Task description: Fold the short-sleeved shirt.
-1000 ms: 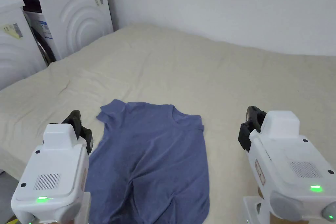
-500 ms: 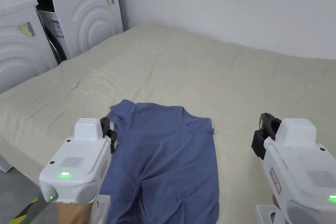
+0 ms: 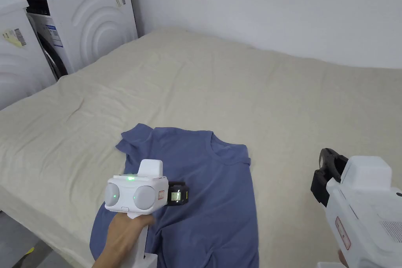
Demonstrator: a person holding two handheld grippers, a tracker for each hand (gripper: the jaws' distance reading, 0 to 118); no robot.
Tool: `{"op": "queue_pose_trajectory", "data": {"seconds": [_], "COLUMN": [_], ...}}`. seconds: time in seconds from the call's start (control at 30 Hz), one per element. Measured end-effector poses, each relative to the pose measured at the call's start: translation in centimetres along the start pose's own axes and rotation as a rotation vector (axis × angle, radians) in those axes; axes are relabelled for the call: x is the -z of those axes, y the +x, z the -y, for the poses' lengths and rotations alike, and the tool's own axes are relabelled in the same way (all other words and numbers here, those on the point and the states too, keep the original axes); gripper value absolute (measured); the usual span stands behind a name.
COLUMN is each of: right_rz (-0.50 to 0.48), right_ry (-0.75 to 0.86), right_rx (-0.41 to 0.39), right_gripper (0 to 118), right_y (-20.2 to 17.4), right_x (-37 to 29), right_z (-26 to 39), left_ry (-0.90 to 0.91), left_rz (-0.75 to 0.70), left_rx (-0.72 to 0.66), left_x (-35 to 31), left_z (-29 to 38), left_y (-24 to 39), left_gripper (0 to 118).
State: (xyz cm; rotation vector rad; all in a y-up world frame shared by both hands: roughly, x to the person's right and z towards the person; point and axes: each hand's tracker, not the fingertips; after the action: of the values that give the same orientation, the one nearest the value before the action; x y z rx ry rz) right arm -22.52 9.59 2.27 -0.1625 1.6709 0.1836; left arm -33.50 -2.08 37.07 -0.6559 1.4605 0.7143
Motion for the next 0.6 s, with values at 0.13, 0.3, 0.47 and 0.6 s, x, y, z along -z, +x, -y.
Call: {"op": "queue_pose_trajectory", "data": {"seconds": [0.13, 0.3, 0.47, 0.6], "right_rz": [0.012, 0.033, 0.049, 0.054], "right_ry": [-0.015, -0.036, -0.047, -0.039], "right_rx": [-0.001, -0.002, 0.014, 0.019], "right_gripper": [0, 0, 0, 0], "right_y": [0.8, 2.0, 2.9, 3.4], "right_x": [0.0, -0.1, -0.3, -0.9], "right_z": [0.5, 1.1, 1.4, 1.3], "left_ry": [-0.121, -0.218, -0.196, -0.192], "left_rz": [-0.036, -0.036, -0.006, -0.014], "left_rx": [0.07, 0.088, 0.096, 0.15], "left_x": [3.0, 4.7, 3.0, 3.0], "left_z": [0.5, 1.4, 1.1, 0.8], "left_y": [1.3, 2.4, 3.5, 3.1], "left_gripper": [111, 75, 20, 0]}}
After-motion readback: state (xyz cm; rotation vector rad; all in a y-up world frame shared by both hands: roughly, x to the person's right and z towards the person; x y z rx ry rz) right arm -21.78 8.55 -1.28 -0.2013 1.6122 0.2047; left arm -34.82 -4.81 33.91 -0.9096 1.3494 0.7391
